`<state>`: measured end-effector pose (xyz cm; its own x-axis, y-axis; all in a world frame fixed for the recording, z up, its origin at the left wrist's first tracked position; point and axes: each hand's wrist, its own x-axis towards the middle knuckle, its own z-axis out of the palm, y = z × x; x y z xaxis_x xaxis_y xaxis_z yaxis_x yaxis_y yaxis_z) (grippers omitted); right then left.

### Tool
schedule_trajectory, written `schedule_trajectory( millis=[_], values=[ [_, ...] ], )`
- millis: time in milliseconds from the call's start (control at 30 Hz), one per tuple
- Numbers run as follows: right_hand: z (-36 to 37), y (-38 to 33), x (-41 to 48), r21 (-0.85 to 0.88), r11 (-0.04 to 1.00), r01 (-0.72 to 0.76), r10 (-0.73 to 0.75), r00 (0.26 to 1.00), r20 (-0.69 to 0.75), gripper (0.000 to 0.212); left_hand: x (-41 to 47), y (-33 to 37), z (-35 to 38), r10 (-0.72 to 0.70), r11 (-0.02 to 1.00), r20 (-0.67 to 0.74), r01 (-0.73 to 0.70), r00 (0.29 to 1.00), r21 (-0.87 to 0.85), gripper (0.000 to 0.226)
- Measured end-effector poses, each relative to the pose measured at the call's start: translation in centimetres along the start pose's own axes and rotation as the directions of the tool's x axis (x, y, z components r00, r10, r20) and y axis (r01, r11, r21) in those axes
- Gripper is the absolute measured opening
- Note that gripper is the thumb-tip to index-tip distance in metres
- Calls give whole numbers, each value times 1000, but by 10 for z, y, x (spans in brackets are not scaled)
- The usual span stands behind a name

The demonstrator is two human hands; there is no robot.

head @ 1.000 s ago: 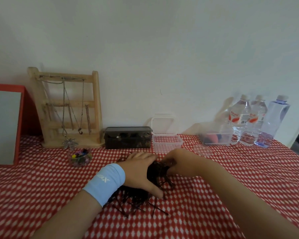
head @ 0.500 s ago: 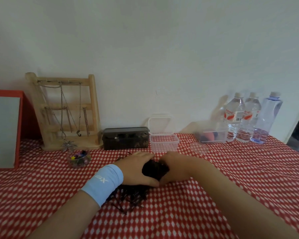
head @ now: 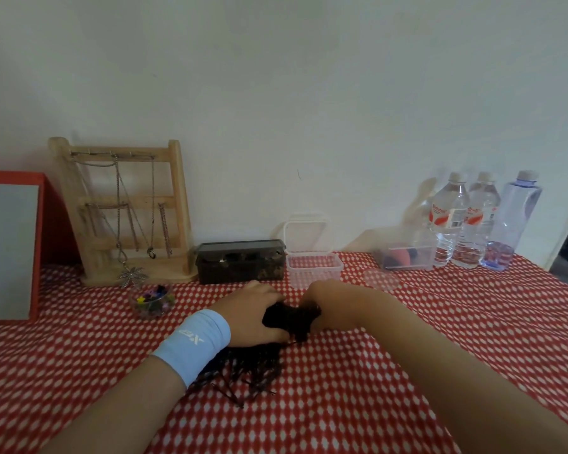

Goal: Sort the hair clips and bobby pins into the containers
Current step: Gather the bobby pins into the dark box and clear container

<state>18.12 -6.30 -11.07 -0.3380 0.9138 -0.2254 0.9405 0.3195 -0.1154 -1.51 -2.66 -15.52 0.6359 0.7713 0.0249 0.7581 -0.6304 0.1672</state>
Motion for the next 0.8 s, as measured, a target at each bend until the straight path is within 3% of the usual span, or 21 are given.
schedule_trajectory(
  millis=[133,367,467,600,800],
  values=[
    [4,-5,3,16,1000,21,-21,1000,20,37,6,4,2,3,1000,-31,-3,1000,-8,69],
    [-7,-10,8,-141,988,-69,84,991,104,42,9,6,0,-4,999,-18,3,1000,-35,56],
    [4,-8,11,-157,987,-25,25,1000,-3,39,10,3,2,0,998,-35,-2,999,-59,52],
    [18,-6,37,-150,981,-123,129,991,32,42,13,5,0,-3,997,-82,-3,997,-74,36],
    [15,8,39,-170,972,-161,171,984,44,49,5,-1,-10,-8,1000,-61,7,998,-23,43]
  ],
)
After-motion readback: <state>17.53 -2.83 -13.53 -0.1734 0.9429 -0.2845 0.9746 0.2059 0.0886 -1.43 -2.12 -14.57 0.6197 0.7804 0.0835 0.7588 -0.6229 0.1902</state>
